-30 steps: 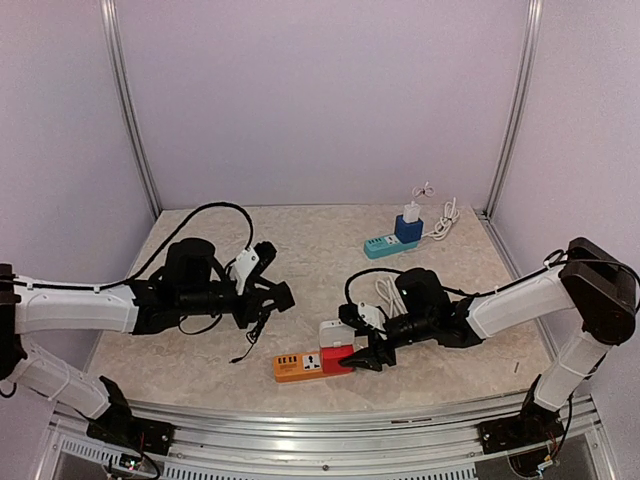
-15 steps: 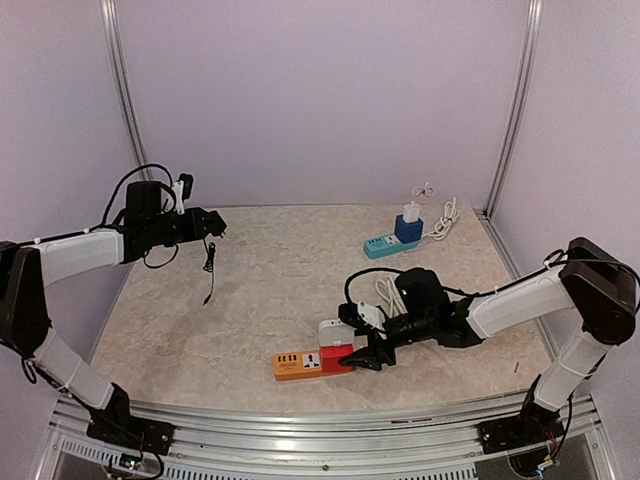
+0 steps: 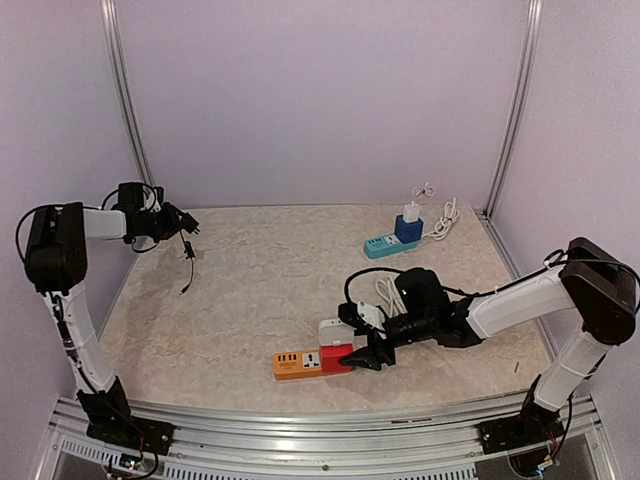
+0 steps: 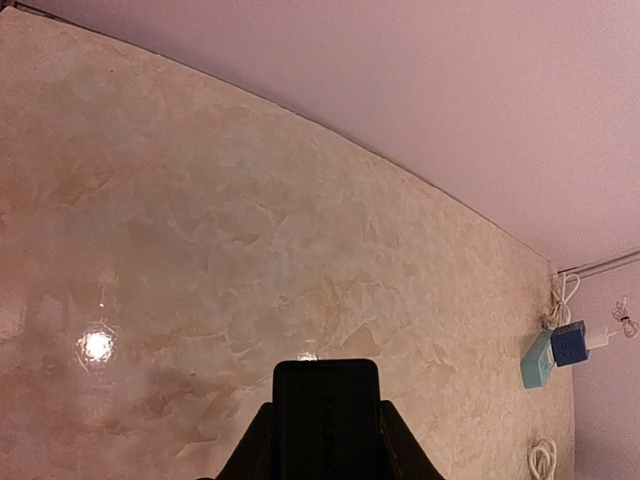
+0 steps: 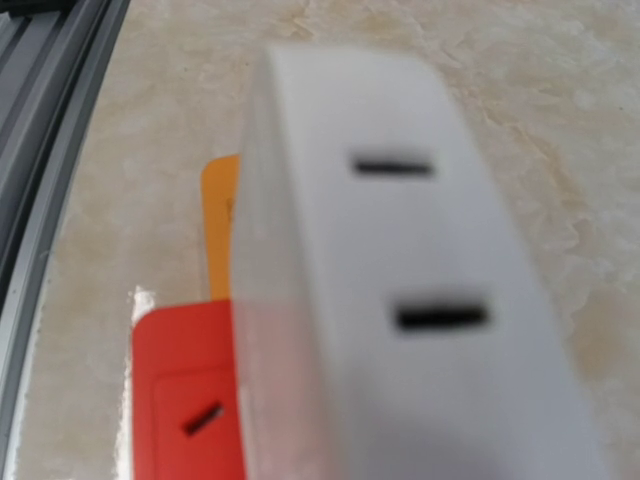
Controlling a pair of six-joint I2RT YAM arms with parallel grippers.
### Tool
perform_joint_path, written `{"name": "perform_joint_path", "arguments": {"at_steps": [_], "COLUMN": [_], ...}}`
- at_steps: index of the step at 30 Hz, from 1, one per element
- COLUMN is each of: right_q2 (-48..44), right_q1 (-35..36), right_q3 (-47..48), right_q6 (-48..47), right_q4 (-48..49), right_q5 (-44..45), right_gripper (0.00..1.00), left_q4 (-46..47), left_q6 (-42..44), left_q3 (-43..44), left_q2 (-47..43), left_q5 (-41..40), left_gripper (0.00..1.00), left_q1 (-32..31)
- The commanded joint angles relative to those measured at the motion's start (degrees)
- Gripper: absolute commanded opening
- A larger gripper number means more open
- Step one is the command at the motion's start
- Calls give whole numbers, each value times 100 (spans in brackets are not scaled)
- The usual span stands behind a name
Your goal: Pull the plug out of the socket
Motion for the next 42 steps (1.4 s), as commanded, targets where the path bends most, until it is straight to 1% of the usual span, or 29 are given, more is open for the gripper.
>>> {"name": "perform_joint_path", "arguments": {"at_steps": [1, 4, 10, 13, 15, 18, 21, 22, 25, 28, 33, 35, 39, 42], "right_q2": [195, 232, 290, 297, 295, 295, 280, 273, 242, 229, 224, 220, 201, 190], "right_q1": [50, 52, 50, 55, 51, 52, 52, 51, 54, 50, 53, 50, 55, 50], "right_q3": [14, 34, 54, 54, 47, 45, 37, 30, 4, -15, -44, -50, -68, -91], "right_q6": [-40, -44, -47, -44, -39, -30, -30, -30, -23, -17, -18, -24, -29, -45], "right_q4": [-387, -390, -409, -407, -405, -397, -388, -384, -341, -313, -261, -246, -213, -193], "right_q5": [373, 380, 381, 406, 413, 433, 426, 418, 400, 376, 342, 328, 302, 286], "right_gripper": [20, 20, 20, 20, 20, 20, 20, 20, 20, 20, 20, 20, 20, 20], "left_q4": [-230, -230, -616, -678, -721, -849, -950, -950, -850, -542, 212, 472, 767, 1266], "left_q6": [-92, -113, -108, -120, -119, -104, -52, -24, 89, 198, 511, 884, 1827, 2442], "left_q3": [577, 793, 1278, 1418, 1472, 1498, 1439, 1384, 993, 341, -779, -1203, -1956, -2813], "left_q2": [504, 845, 1463, 1671, 1750, 1754, 1594, 1514, 1036, 241, -1178, -1662, -2749, -3349], "left_q5": [513, 530, 505, 488, 428, 227, 25, -25, -250, -584, -752, -792, -993, -816], "left_gripper": [14, 16, 21, 26, 34, 48, 62, 65, 71, 78, 83, 83, 83, 83], "left_q1": [-13, -15, -13, -13, -14, -6, -7, 0, -39, -142, -486, -860, -1839, -2571]}}
